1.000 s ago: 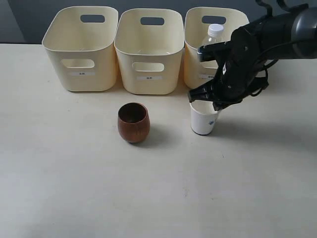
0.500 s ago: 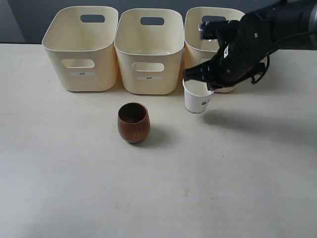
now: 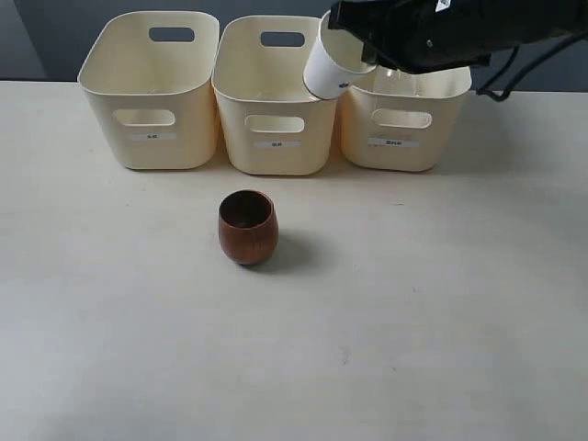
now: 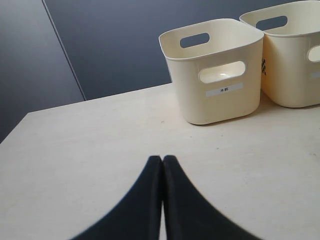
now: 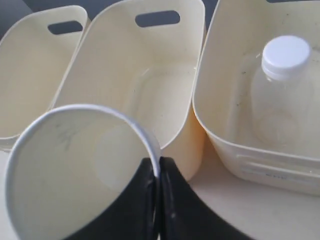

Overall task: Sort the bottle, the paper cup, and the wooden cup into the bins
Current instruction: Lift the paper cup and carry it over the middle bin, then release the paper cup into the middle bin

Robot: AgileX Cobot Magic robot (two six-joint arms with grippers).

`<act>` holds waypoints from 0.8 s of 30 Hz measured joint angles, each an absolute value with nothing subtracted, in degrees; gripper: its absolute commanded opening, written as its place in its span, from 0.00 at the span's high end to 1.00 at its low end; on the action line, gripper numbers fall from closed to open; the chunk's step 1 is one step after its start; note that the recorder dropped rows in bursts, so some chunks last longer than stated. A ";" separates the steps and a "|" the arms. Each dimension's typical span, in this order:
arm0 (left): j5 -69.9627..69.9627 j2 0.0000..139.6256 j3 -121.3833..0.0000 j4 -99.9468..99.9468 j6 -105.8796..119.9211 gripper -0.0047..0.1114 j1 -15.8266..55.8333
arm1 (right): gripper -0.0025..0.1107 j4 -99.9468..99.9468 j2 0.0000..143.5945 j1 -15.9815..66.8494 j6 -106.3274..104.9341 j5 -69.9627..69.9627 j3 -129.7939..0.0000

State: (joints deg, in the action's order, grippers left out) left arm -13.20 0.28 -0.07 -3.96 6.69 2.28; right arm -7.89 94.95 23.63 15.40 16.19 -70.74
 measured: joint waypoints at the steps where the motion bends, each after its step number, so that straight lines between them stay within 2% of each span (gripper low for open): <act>1: -13.20 0.28 -0.07 -3.96 6.69 0.96 2.28 | 0.98 -8.17 94.95 23.63 15.40 15.77 -71.00; 9: -13.20 0.28 -0.07 -3.96 6.69 0.96 2.28 | 0.98 -8.65 95.79 23.63 15.40 14.18 -75.54; 24: -13.20 0.28 -0.07 -3.96 6.69 0.96 2.28 | 0.98 -11.90 107.96 23.63 15.40 15.03 -86.97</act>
